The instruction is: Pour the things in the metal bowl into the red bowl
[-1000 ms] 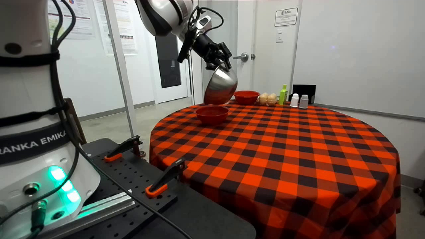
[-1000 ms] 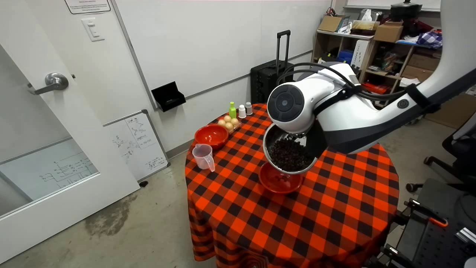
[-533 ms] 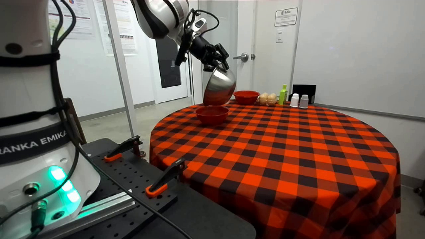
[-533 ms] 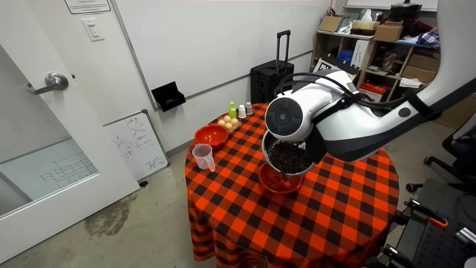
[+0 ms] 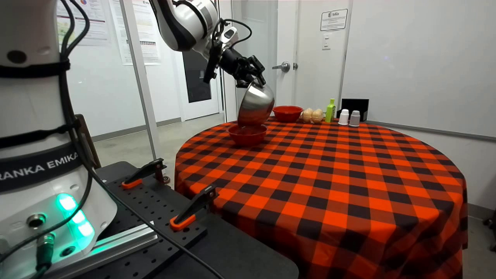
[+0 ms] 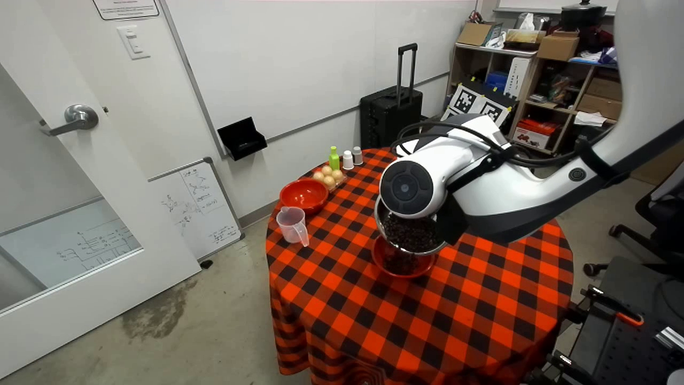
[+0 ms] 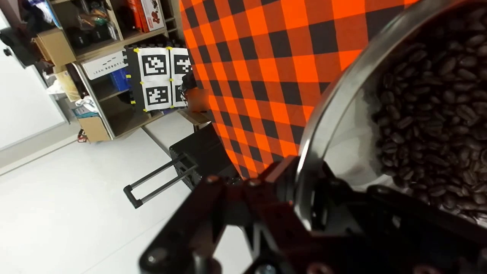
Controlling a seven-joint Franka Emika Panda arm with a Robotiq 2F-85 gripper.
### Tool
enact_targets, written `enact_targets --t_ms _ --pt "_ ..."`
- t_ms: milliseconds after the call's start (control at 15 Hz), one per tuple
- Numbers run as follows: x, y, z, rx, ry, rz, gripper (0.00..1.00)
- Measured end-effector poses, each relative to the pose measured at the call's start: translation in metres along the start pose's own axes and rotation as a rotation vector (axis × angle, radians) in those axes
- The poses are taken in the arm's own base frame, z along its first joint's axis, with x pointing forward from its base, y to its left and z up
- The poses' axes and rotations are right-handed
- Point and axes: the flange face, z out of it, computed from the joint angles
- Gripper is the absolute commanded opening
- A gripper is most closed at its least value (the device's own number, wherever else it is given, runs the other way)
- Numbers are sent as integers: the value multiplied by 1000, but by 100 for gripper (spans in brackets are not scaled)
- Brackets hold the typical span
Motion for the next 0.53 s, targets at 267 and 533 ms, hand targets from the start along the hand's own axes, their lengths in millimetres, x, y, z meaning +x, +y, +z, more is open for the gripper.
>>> enact_targets --t_ms 267,533 --pt "-2 -4 3 -12 9 15 2" --pt "-1 -3 4 -42 36 31 2"
